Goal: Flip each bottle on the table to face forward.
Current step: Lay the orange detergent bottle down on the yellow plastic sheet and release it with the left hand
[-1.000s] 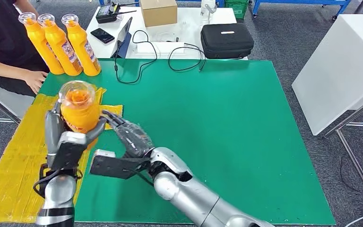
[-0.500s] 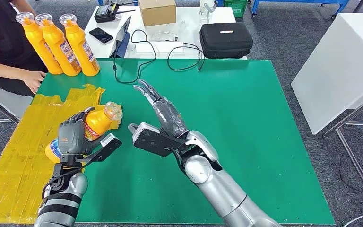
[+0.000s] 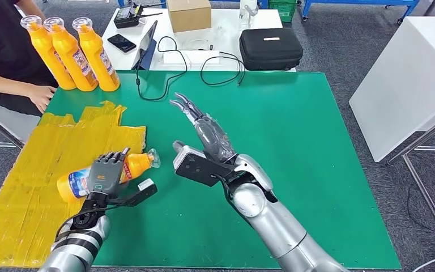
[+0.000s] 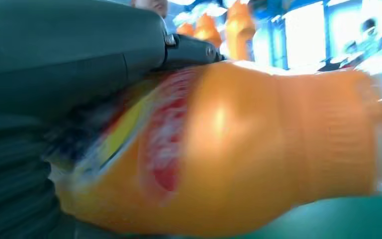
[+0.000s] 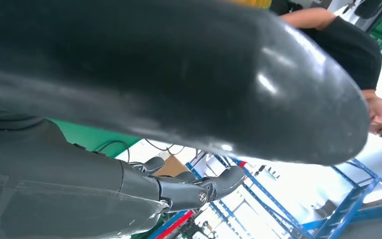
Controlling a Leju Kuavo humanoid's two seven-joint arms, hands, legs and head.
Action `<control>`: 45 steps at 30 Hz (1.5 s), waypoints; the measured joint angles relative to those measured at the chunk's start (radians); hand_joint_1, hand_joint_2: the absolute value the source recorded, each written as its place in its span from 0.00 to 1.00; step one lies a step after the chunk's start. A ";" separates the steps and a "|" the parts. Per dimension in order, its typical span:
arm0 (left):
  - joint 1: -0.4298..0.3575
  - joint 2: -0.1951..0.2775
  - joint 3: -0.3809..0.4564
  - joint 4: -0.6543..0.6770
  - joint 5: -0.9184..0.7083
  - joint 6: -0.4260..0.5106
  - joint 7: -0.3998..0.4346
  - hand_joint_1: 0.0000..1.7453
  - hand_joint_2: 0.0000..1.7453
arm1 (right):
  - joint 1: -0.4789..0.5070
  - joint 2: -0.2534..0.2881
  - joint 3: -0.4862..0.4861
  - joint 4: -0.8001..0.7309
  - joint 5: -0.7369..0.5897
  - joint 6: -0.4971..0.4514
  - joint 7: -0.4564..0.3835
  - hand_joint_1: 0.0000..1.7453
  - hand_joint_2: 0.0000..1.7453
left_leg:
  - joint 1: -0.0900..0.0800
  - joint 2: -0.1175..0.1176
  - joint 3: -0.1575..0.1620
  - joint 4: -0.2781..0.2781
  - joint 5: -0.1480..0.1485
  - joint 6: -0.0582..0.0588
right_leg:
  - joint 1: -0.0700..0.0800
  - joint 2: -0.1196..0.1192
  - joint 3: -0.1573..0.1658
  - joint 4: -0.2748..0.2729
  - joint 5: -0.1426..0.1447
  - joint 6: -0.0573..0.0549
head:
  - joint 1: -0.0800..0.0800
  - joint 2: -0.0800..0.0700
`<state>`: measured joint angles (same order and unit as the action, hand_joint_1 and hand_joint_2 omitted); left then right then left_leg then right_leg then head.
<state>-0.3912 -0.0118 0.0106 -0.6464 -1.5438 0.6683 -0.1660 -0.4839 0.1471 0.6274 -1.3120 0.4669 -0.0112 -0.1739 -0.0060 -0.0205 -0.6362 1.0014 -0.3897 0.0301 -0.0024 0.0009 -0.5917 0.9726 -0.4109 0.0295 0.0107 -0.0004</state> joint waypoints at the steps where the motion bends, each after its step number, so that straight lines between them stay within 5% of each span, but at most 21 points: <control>1: -0.008 0.005 -0.007 0.017 -0.006 0.003 0.015 0.00 0.00 | 0.000 -0.003 0.001 0.000 -0.003 0.002 0.000 0.00 0.00 | 0.000 0.000 0.001 0.000 0.000 0.000 | 0.000 0.000 0.001 0.000 0.000 0.000 | 0.000 0.000; 17: -0.020 0.036 -0.017 0.082 -0.003 0.041 0.011 0.00 0.00 | 0.000 -0.024 0.004 -0.001 -0.016 0.004 -0.004 0.00 0.00 | 0.000 -0.002 0.002 0.000 0.002 -0.001 | 0.001 -0.001 0.003 0.000 0.000 0.000 | 0.000 0.000; 21: 0.030 0.025 0.016 -0.034 0.173 0.035 -0.139 0.00 0.00 | 0.009 -0.024 0.005 -0.001 -0.009 -0.011 -0.017 0.00 0.00 | 0.000 -0.001 0.001 0.000 0.002 -0.001 | 0.001 -0.001 0.001 0.000 0.000 0.000 | 0.000 0.000; 24: 0.089 -0.029 0.081 -0.250 0.631 -0.129 -0.325 0.00 0.00 | 0.053 -0.008 -0.004 -0.019 0.028 -0.056 -0.060 0.00 0.00 | 0.001 -0.001 0.000 0.000 0.002 -0.001 | 0.001 -0.001 -0.001 0.000 0.000 0.000 | 0.000 0.000; 27: 0.156 -0.111 0.106 -0.524 1.111 -0.516 -0.326 0.00 0.00 | 0.147 0.027 -0.019 -0.088 0.090 -0.119 -0.117 0.00 0.00 | 0.000 -0.001 -0.001 0.000 0.001 -0.001 | 0.001 -0.001 -0.001 0.000 -0.001 0.000 | 0.000 0.000; 29: 0.215 -0.166 0.082 -0.673 1.233 -0.678 -0.325 0.00 0.00 | 0.228 0.048 -0.027 -0.149 0.141 -0.179 -0.156 0.00 0.00 | 0.000 -0.002 -0.002 0.000 -0.001 -0.001 | 0.000 -0.002 -0.001 0.000 -0.002 -0.001 | 0.000 0.000; 37: 0.405 -0.276 -0.107 -0.966 1.324 -0.792 -0.391 0.00 0.00 | 0.421 0.093 -0.050 -0.311 0.239 -0.337 -0.231 0.00 0.00 | -0.001 -0.001 -0.002 0.000 -0.006 0.000 | -0.001 -0.001 -0.003 -0.001 -0.005 0.000 | 0.000 0.000; 45: 0.455 -0.299 -0.257 -1.023 1.303 -0.776 -0.396 0.00 0.00 | 0.456 0.091 -0.074 -0.350 0.246 -0.357 -0.238 0.00 0.00 | -0.001 0.000 -0.001 0.000 -0.006 0.000 | -0.001 -0.001 -0.002 -0.001 -0.004 0.001 | 0.000 0.000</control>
<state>0.0637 -0.3113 -0.2460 -1.6693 -0.2409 -0.1079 -0.5621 -0.0281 0.2380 0.5534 -1.6615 0.7134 -0.3678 -0.4116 -0.0068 -0.0208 -0.6374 1.0016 -0.3955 0.0300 -0.0035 0.0003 -0.5934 0.9716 -0.4150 0.0303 0.0105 -0.0004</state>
